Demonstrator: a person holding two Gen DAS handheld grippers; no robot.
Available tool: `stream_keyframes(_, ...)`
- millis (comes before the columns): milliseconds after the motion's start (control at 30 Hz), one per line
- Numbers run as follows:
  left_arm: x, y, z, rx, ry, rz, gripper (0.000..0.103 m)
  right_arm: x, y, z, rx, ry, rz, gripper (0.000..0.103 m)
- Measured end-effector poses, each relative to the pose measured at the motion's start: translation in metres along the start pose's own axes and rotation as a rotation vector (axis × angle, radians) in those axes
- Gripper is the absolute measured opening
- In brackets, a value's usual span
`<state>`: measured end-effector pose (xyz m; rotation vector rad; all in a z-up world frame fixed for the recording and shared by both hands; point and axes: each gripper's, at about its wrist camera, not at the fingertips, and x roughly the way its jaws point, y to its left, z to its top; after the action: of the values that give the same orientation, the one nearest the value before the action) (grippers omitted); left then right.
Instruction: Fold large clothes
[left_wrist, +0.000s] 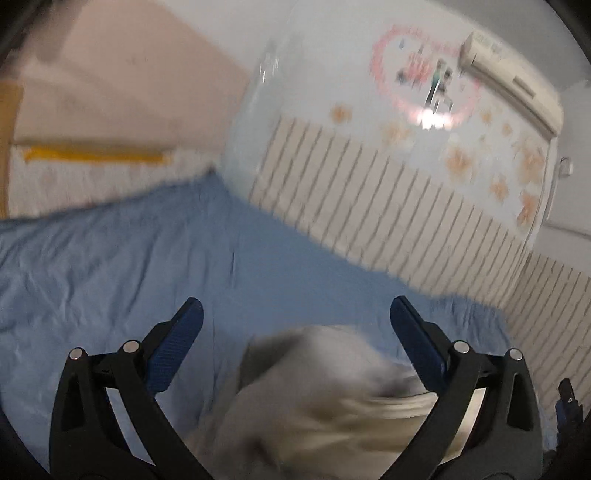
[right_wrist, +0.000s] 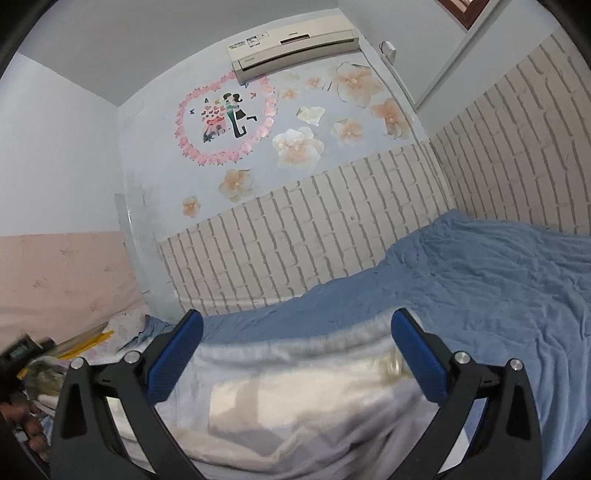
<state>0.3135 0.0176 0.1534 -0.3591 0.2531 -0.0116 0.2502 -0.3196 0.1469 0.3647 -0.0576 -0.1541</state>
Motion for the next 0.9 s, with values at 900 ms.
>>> stream_keyframes(900,0.146,-0.034,-0.109,0.164,0.406,-0.042,0.100,0.092,-0.017,-0.096,-0.158,0.496,-0.126,0.102)
